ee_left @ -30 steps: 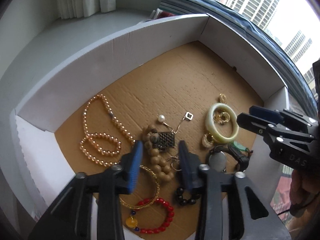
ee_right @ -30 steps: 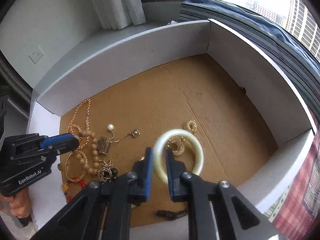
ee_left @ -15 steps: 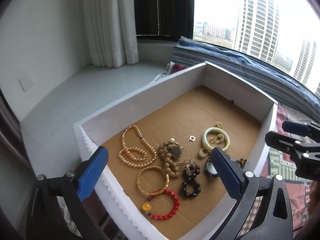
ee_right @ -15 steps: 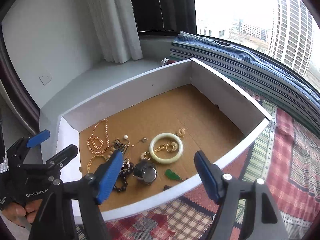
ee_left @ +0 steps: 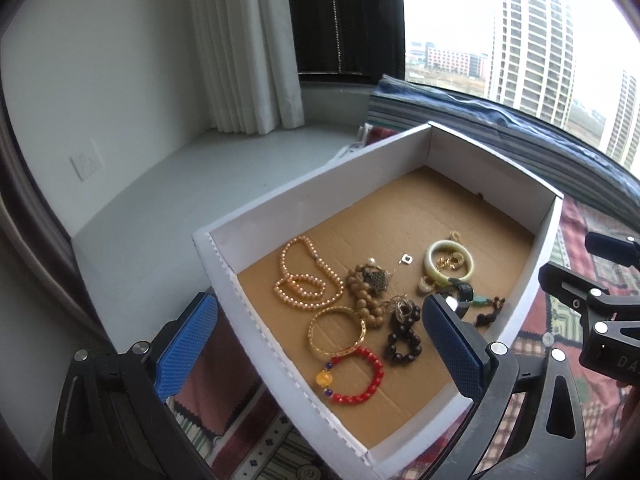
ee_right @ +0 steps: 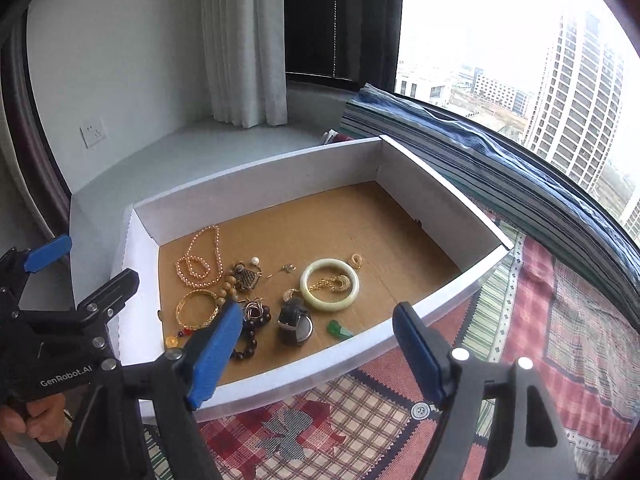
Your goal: Organize jewelry
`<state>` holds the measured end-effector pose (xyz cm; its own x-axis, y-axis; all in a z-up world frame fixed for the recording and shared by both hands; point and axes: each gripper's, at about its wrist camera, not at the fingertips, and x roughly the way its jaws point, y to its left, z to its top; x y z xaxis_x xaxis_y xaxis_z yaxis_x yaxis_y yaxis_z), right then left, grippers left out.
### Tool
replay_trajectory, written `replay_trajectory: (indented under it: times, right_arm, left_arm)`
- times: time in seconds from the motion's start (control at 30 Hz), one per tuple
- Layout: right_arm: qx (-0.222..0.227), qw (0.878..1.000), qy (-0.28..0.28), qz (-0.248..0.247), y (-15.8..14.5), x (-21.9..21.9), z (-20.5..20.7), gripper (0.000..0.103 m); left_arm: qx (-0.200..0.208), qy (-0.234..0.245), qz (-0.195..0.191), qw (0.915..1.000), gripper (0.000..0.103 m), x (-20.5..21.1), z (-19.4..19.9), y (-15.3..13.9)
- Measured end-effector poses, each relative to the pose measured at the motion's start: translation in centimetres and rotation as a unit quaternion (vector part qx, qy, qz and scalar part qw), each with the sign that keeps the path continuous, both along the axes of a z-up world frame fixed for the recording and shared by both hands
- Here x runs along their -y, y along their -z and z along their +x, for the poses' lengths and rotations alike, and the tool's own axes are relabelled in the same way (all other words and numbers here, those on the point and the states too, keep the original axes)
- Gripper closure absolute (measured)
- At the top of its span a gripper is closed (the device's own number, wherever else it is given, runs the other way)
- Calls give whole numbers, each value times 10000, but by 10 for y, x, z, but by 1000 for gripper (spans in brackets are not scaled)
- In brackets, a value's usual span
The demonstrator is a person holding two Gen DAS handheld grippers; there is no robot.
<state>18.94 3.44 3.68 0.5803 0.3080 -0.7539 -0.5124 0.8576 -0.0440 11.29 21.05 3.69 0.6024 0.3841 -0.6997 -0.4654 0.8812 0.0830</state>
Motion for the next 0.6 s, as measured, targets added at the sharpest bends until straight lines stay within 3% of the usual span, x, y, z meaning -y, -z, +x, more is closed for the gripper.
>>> replay_trajectory:
  times: [0.6]
  right_arm:
    - [401, 9983, 4, -420, -14, -26, -23, 24]
  left_arm:
    - [-87, -147, -5, 9999, 0, -12, -6, -6]
